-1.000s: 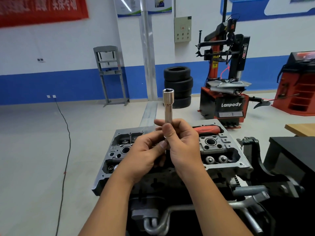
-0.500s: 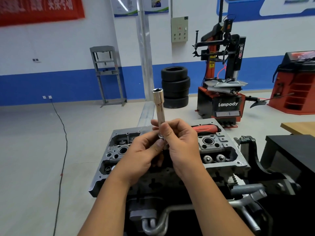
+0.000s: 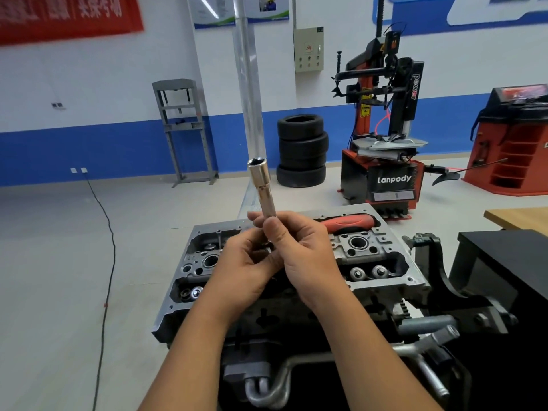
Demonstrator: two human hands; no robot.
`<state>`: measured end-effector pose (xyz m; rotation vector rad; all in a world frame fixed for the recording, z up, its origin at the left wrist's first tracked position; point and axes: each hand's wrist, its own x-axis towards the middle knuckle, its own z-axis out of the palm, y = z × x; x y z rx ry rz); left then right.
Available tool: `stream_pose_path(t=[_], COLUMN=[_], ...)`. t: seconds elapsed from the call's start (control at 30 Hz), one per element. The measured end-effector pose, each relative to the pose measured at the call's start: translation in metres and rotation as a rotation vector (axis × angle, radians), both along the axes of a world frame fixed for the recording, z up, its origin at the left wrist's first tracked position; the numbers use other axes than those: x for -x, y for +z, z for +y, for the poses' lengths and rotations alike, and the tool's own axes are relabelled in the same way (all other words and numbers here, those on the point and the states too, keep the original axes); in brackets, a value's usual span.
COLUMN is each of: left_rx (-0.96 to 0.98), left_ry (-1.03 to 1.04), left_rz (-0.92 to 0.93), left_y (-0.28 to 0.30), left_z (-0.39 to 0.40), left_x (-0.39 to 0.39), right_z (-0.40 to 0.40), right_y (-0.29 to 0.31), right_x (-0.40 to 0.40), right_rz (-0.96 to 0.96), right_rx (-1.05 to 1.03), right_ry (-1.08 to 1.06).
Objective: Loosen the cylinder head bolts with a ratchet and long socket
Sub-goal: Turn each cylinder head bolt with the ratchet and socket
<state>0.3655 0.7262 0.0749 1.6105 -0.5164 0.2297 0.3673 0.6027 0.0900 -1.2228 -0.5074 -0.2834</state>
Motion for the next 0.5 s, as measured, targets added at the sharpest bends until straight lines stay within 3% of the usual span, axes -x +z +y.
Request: stream_pose_path(t=[0.17,0.37,0.5], left_rx=[0.007,-0.027,-0.011], left_ry=[-0.036,0.069,-0.013], left_rz=[0.037,-0.022,-0.011], left_y=[0.0013,0.0021,0.0043], left_z=[0.0017,-0.0019,-0.0005], left_x=[-0.0013,0.0004,0.0013], right_z=[-0.0002,-0.0006,-0.0031], right_y=[-0.0011,-0.0020,-0.0011], right_x=[-0.0021,-0.0039,-0.0025], right_rz=[0.097,0.076,0.048], right_rx=[-0.018,-0.110,-0.090], right_ry=[-0.028,-0.030,-0.047])
